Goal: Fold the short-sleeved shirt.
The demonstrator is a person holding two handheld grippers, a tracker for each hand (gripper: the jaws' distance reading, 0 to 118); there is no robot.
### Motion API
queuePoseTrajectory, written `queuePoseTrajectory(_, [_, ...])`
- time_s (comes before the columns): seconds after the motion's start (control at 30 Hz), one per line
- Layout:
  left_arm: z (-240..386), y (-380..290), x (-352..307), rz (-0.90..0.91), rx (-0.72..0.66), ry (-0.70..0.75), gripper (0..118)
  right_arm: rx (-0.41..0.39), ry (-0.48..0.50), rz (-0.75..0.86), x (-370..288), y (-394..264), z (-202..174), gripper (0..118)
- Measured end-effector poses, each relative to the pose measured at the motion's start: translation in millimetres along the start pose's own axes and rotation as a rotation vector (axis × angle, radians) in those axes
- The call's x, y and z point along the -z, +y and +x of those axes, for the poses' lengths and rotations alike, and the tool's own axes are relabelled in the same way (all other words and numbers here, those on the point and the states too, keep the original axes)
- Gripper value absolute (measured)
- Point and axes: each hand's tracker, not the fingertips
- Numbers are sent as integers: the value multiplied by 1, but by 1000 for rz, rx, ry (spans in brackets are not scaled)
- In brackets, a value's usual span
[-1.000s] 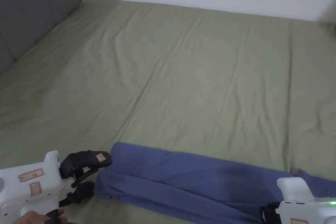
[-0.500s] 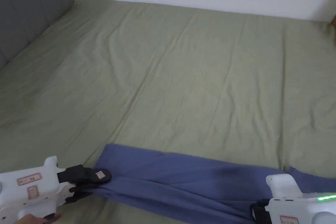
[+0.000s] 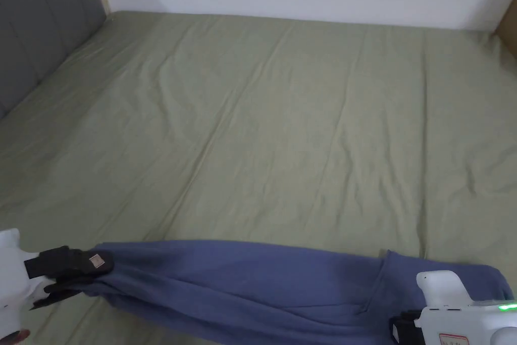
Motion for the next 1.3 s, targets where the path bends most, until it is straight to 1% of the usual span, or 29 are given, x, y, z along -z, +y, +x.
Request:
queuePoseTrajectory(0.03, [22,-2,1,-1,101,37,6,9,1,2,-1,-2,3,0])
queuePoseTrajectory(0.1, [64,-7,5,-6,252,51,6,22,-3,4,-4,-4,7,0])
queuePoseTrajectory(0.2, [128,-30,23,-52,446,-14,7,42,-19,16,-10,-10,15,0])
queuePoseTrajectory(0.3, [181,-64,54,-106,669,-36,8,82,-23,32,-17,-17,26,0])
queuePoseTrajectory(0.33, [195,-80,69,-140,731,-37,11,95,-21,36,-19,-21,30,0])
queuePoseTrajectory(0.37, [203,-94,85,-177,777,-46,18,107,-23,39,-20,-23,34,0])
queuePoseTrajectory(0.4, [204,-107,107,-230,825,-51,33,120,-26,41,-21,-27,38,0])
queuePoseTrajectory(0.43, [209,-124,126,-286,870,-45,58,131,-28,42,-23,-31,42,0])
queuePoseTrajectory(0.47, [210,-143,144,-335,885,-32,78,144,-31,40,-23,-34,45,0])
queuePoseTrajectory(0.5, [208,-159,159,-378,923,-24,94,155,-34,40,-24,-37,48,0])
queuePoseTrajectory(0.53, [207,-177,177,-423,946,-28,100,164,-34,37,-25,-42,52,0])
queuePoseTrajectory(0.57, [202,-190,190,-458,947,-25,102,176,-37,36,-26,-45,56,0])
queuePoseTrajectory(0.6, [195,-202,202,-524,963,-2,102,190,-39,33,-26,-49,59,0])
queuePoseTrajectory(0.67, [185,-218,214,-576,948,59,101,204,-43,31,-29,-54,65,0])
queuePoseTrajectory(0.7, [182,-220,213,-576,968,97,100,211,-52,32,-31,-57,67,0])
queuePoseTrajectory(0.77, [183,-213,201,-530,968,63,101,212,-55,38,-36,-59,68,0])
queuePoseTrajectory(0.83, [187,-192,185,-512,841,3,100,217,-54,43,-37,-60,70,0])
queuePoseTrajectory(0.87, [187,-181,175,-491,771,-19,95,218,-55,43,-36,-60,70,0])
queuePoseTrajectory(0.9, [186,-169,165,-467,710,-39,83,216,-57,42,-36,-59,69,0])
queuePoseTrajectory(0.93, [184,-155,153,-410,625,-108,51,211,-61,45,-36,-60,69,0])
queuePoseTrajectory(0.97, [178,-142,144,-361,554,-155,24,210,-63,49,-37,-60,68,0])
queuePoseTrajectory(1.0, [171,-132,138,-334,498,-156,7,213,-62,53,-36,-60,68,0])
queuePoseTrajectory(1.03, [162,-123,137,-309,449,-116,6,218,-54,56,-36,-60,67,0])
queuePoseTrajectory(1.1, [144,-114,138,-244,426,-8,6,222,-49,62,-36,-60,66,0])
queuePoseTrajectory(1.13, [137,-112,142,-260,427,67,6,220,-49,62,-35,-60,65,0])
queuePoseTrajectory(1.17, [129,-113,147,-284,455,110,6,217,-50,63,-35,-60,64,0])
queuePoseTrajectory(1.2, [123,-118,153,-299,442,122,6,215,-50,64,-36,-60,64,0])
queuePoseTrajectory(1.3, [115,-137,167,-394,360,39,6,224,-41,71,-34,-63,70,0])
